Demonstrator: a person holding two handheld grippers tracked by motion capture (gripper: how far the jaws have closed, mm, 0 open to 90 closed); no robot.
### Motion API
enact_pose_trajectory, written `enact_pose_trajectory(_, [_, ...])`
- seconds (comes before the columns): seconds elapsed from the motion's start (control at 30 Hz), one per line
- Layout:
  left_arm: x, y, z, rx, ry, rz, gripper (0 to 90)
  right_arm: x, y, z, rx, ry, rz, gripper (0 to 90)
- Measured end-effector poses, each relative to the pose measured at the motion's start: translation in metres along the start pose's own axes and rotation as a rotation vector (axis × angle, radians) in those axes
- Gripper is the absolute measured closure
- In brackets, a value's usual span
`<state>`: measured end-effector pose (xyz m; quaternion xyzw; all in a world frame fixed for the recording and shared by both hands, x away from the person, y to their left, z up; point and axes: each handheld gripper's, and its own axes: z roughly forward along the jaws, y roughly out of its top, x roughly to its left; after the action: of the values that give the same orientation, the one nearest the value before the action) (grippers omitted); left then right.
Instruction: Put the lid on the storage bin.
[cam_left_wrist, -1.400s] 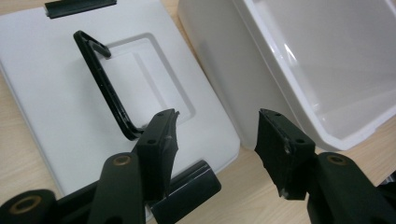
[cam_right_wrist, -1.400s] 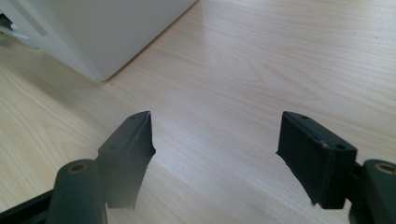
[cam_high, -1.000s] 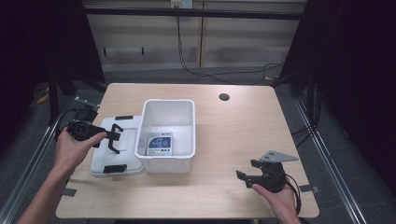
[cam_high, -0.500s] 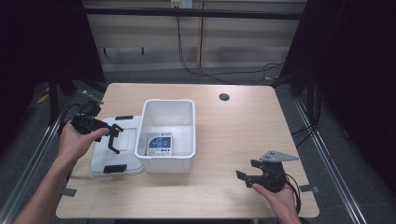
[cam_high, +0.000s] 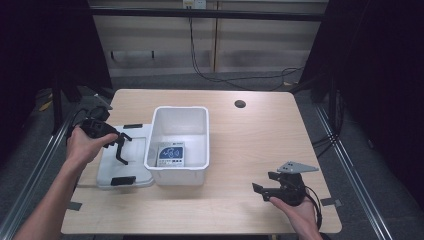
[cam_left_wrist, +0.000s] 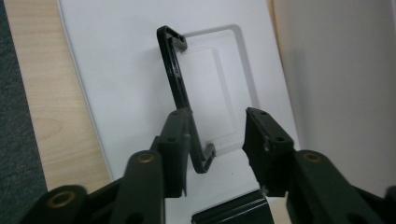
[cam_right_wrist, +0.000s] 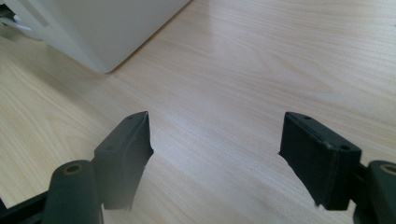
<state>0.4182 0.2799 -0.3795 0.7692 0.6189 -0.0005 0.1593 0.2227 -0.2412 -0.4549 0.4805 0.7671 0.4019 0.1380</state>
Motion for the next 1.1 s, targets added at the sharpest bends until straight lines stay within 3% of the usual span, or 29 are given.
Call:
enact_pose_trajectory(0.17, [-0.002,0.004,0.006,0.027,0.029,-0.043,64.5,0.000,0.000,0.000,0.005,0.000,0.001,24.2])
enact_pose_trajectory(0.3, [-0.002,0.006,0.011,0.056,0.053,-0.033,63.6,0.000,0.000,0.001,0.009,0.002,0.000,24.2])
enact_pose_trajectory(0.33, [-0.003,0.006,0.013,0.066,0.051,-0.020,67.6,0.000,0.000,0.001,0.009,0.002,0.000,24.2])
enact_pose_trajectory(0.57, [0.003,0.006,0.025,0.087,0.063,-0.062,66.6,0.000,-0.001,0.002,0.026,0.000,0.000,24.1])
enact_pose_trajectory(0.67, [0.001,0.007,0.029,0.107,0.075,-0.057,66.4,0.000,-0.001,0.002,0.027,0.001,0.000,24.1])
enact_pose_trajectory(0.77, [-0.003,0.009,0.034,0.111,0.092,-0.040,67.5,0.000,-0.001,0.003,0.030,0.000,-0.002,24.0])
enact_pose_trajectory(0.93, [-0.006,0.012,0.039,0.118,0.116,-0.052,68.7,0.001,-0.001,0.003,0.036,0.002,-0.010,23.6])
enact_pose_trajectory(1.1, [-0.005,0.013,0.042,0.101,0.109,-0.052,76.9,0.001,-0.001,0.004,0.038,0.003,-0.009,23.2])
